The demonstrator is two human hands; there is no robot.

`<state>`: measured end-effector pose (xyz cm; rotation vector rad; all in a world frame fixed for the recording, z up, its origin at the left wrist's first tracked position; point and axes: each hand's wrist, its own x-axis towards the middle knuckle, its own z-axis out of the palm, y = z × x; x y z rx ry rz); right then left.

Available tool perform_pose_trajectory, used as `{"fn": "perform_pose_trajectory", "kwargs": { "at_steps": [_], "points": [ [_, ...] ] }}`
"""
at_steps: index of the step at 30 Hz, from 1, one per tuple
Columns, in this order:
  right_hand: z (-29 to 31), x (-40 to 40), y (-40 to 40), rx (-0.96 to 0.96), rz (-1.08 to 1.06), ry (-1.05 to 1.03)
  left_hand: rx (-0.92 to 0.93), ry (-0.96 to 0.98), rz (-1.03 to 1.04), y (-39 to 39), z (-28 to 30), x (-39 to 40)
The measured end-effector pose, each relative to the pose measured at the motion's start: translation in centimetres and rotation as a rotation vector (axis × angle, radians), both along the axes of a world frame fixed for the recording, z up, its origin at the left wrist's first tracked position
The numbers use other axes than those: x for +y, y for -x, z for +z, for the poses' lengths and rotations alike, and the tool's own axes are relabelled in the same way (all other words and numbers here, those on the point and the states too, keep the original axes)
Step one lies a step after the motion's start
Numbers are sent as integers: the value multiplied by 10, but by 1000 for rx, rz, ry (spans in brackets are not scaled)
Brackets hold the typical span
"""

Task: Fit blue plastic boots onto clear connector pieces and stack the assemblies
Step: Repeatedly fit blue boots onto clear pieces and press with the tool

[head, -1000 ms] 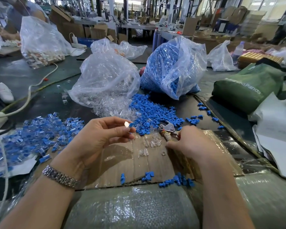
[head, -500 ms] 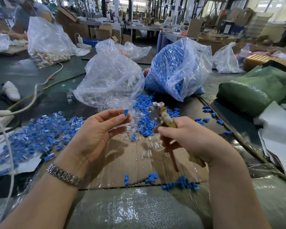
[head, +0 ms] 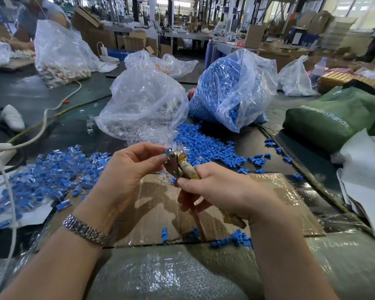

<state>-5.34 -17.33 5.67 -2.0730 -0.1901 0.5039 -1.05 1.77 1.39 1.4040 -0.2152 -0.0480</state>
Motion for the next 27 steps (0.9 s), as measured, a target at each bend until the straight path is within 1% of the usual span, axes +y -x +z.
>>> {"fn": "perform_pose_trajectory", "kwargs": {
  "at_steps": [3, 8, 13, 15, 18, 20, 22, 23, 25, 26, 27],
  "points": [
    [0, 1, 2, -1, -14, 1, -28, -39, 20, 0, 0, -1],
    [-3, 7, 2, -54, -73, 7, -60, -47, 24, 0, -1, 1],
    [-6, 11, 2, -61, -95, 3, -113, -78, 24, -3, -4, 2],
    [-4, 10, 1, -59, -98, 8, -133, -59, 50, -5, -4, 3],
    [3, -4, -3, -90, -122, 124, -146, -80, 181, -11, -8, 11],
    [4, -21, -10, -151, -228, 237, -136, -196, 378, -18, -12, 22],
    [-1, -41, -21, -213, -368, 434, -133, -405, 576, -22, -13, 31],
    [-6, -49, -26, -214, -422, 525, -130, -523, 657, -22, -14, 35],
    [-18, -59, -30, -161, -489, 630, -115, -813, 796, -22, -13, 40],
    [-25, -60, -31, -128, -506, 662, -102, -954, 837, -21, -13, 41],
    [-30, -61, -31, -105, -512, 693, -92, -1056, 852, -19, -12, 41]
  ]
}}
